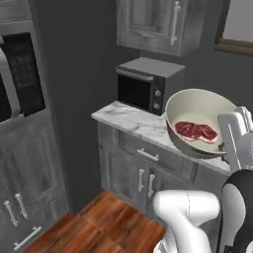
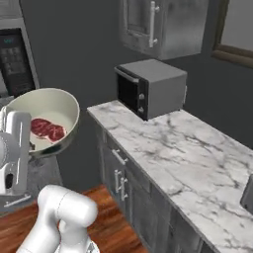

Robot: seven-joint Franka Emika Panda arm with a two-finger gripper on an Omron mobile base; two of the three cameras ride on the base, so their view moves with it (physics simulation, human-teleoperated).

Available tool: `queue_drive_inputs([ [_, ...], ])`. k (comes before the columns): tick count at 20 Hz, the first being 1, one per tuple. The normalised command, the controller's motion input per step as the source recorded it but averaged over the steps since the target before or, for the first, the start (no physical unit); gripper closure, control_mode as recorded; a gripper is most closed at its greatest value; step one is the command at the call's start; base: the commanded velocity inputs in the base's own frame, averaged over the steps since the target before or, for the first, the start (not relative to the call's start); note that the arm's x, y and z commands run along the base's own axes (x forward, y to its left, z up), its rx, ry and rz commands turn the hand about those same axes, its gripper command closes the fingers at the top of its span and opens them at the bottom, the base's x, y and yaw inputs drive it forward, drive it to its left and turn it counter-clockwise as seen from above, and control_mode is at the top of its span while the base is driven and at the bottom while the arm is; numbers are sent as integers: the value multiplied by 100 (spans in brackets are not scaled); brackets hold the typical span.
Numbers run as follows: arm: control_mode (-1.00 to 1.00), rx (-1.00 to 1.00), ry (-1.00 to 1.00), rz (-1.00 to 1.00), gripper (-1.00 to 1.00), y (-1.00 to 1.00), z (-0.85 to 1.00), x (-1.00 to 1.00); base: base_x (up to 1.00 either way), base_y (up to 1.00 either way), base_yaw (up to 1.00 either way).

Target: Place one of the steaks on the plate and the other in the bowl. Then place the bowl in the fridge.

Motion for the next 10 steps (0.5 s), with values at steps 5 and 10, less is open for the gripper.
queue_drive_inputs([
  [5,100,0,0,0,100,0,0,0,-5,7,99],
  [10,100,0,0,0,100,0,0,0,-12,57,80],
])
